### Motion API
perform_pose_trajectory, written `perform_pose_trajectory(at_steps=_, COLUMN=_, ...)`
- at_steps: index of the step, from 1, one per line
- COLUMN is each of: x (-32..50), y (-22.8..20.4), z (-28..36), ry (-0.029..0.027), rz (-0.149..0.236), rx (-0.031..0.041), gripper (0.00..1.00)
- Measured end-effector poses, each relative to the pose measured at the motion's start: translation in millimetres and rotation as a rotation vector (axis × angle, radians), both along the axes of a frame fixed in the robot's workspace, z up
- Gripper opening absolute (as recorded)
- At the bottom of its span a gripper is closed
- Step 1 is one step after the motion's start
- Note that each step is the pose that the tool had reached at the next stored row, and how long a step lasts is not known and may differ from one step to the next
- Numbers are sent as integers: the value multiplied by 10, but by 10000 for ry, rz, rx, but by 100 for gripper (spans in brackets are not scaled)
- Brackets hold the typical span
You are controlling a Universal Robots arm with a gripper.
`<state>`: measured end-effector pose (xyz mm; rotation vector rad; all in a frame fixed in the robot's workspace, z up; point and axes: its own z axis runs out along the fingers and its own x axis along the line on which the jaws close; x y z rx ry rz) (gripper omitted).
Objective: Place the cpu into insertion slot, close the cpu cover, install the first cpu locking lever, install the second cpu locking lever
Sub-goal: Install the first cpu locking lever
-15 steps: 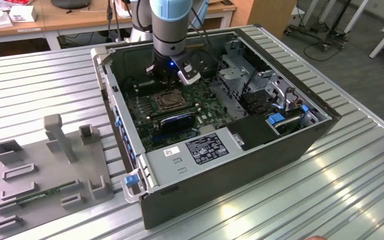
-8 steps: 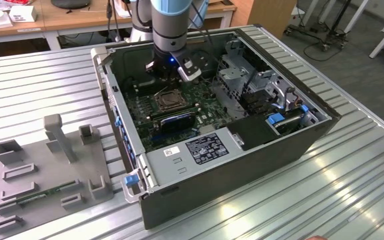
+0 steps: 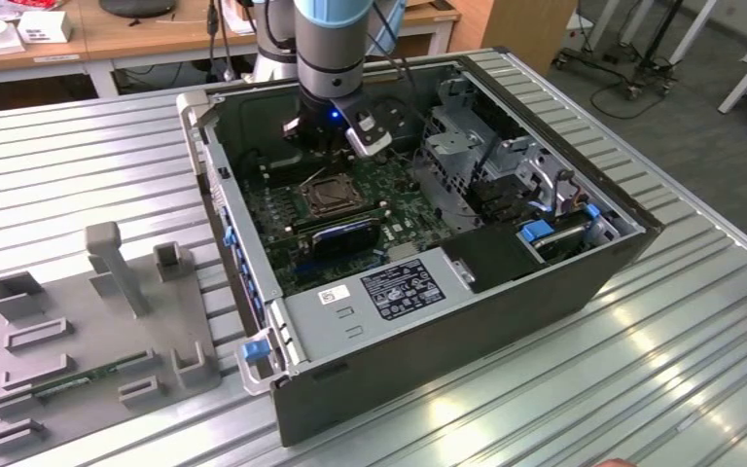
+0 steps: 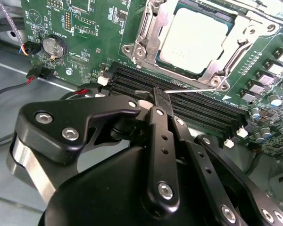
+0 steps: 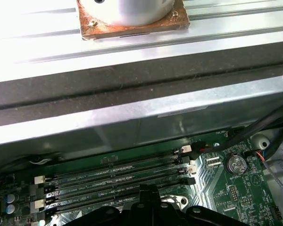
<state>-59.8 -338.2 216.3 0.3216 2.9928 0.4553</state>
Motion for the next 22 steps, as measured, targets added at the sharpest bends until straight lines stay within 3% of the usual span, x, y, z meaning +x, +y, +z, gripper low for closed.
perform_pose_trajectory(at_steps=12, x=-95, y=0, z=0, ry=-19, rz=-1, rx=-1, gripper=11)
perform_pose_trajectory(at_steps=22, x=-153, y=0, z=-23, ry=-114, rz=5, rx=-1, gripper=11)
